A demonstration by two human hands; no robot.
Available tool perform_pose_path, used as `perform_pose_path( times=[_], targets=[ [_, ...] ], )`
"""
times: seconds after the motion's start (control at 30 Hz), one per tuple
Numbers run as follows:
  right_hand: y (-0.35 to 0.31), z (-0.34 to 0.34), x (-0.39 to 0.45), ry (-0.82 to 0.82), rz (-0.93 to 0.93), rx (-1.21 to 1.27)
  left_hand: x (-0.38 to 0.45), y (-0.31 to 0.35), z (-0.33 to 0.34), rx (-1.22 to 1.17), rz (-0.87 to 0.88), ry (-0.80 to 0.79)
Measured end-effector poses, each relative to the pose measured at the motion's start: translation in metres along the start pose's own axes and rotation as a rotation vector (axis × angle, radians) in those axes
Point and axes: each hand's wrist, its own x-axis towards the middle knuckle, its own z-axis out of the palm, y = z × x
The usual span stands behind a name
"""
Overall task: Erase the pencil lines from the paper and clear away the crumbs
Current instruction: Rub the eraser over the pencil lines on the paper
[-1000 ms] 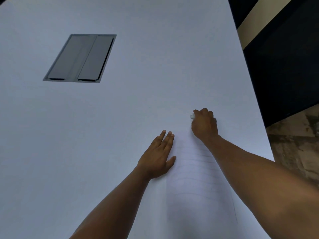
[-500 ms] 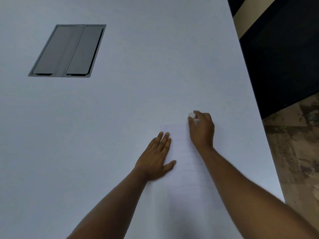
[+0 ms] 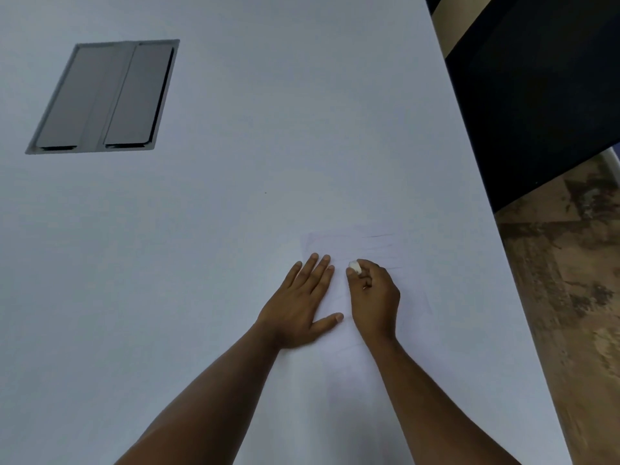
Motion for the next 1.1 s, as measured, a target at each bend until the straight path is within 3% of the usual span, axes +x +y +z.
perform_pose_path(
  times=[0.27,0.53,0.8,0.9,1.1],
  targets=[
    [-0.006,0.004,0.022,-0.076,0.1,-0.098,-0.001,0.003,0.007,0.044,-0.039,0.063],
    [-0.03,0.035,0.044,-0.221,-0.047,-0.147,0.0,0.004,0.004,-0.022,-0.044,0.084],
    [-0.038,0.054,0.053,-0.347,-0.25,-0.359,0.002,0.002,0.009,-0.07,-0.035,0.08],
    [-0.036,0.057,0.056,-0.293,-0.288,-0.409,0.002,0.002,0.011,-0.091,-0.03,0.103],
    [-0.039,0.047,0.062,-0.114,-0.137,-0.289,0.0,0.001,0.012,-0.058,-0.037,0.122]
  ],
)
